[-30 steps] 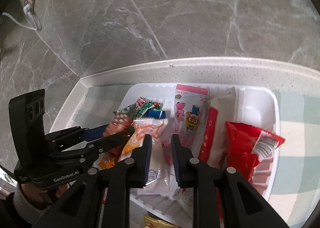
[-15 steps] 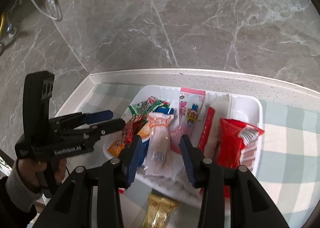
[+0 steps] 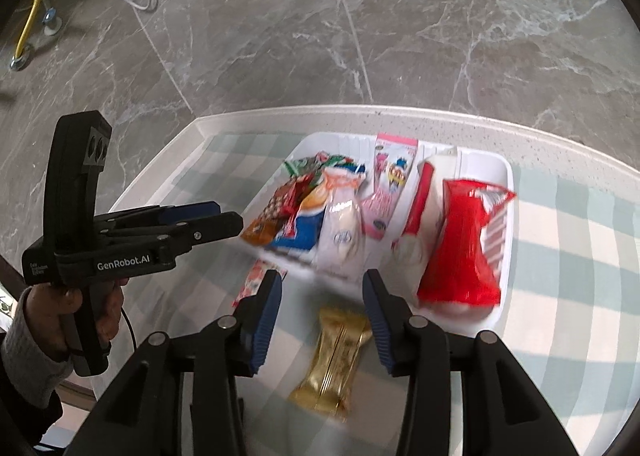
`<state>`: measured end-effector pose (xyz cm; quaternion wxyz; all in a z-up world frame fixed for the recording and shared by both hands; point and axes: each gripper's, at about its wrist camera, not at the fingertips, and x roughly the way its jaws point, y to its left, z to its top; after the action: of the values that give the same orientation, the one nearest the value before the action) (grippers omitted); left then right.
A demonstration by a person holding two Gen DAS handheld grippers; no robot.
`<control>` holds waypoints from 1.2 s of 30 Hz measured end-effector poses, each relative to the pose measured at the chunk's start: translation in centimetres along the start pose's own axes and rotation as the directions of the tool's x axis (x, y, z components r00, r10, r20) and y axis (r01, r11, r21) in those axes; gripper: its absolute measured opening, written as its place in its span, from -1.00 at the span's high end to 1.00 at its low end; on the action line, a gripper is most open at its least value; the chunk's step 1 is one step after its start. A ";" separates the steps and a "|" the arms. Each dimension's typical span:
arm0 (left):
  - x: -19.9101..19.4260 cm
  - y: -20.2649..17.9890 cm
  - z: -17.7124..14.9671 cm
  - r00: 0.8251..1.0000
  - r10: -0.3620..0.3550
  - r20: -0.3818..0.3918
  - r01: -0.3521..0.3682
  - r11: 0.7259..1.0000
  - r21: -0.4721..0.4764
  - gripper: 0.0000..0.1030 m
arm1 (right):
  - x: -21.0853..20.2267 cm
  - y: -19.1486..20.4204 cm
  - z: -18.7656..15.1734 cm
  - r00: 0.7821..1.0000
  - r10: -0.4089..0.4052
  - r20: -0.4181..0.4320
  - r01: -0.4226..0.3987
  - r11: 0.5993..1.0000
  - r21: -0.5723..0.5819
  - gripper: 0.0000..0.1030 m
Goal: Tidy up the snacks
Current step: 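Move both open tools back from the tray to the remaining packets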
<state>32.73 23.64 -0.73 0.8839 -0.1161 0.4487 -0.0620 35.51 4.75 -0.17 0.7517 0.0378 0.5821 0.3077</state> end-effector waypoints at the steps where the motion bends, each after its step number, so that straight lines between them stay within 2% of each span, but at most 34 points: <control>1: 0.0 0.0 -0.3 1.000 -0.002 -0.004 0.002 1.000 0.000 0.00 | -0.2 0.2 -0.5 1.000 -0.004 -0.004 0.004 1.000 -0.004 0.07; 13: 0.0 -0.1 -3.6 0.998 0.006 -0.063 -0.006 1.000 0.001 0.00 | -0.8 0.9 -4.1 0.999 -0.018 -0.048 0.018 1.000 0.005 -0.02; 36: 2.7 0.2 -3.8 0.993 0.016 -0.117 -0.016 1.000 -0.004 -0.04 | 1.5 0.9 -5.4 0.993 -0.037 -0.111 0.037 0.999 -0.003 -0.12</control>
<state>31.27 22.63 -5.05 0.8563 -0.1108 0.5009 -0.0607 30.51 4.66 -2.82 0.7238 0.0095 0.6234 0.2957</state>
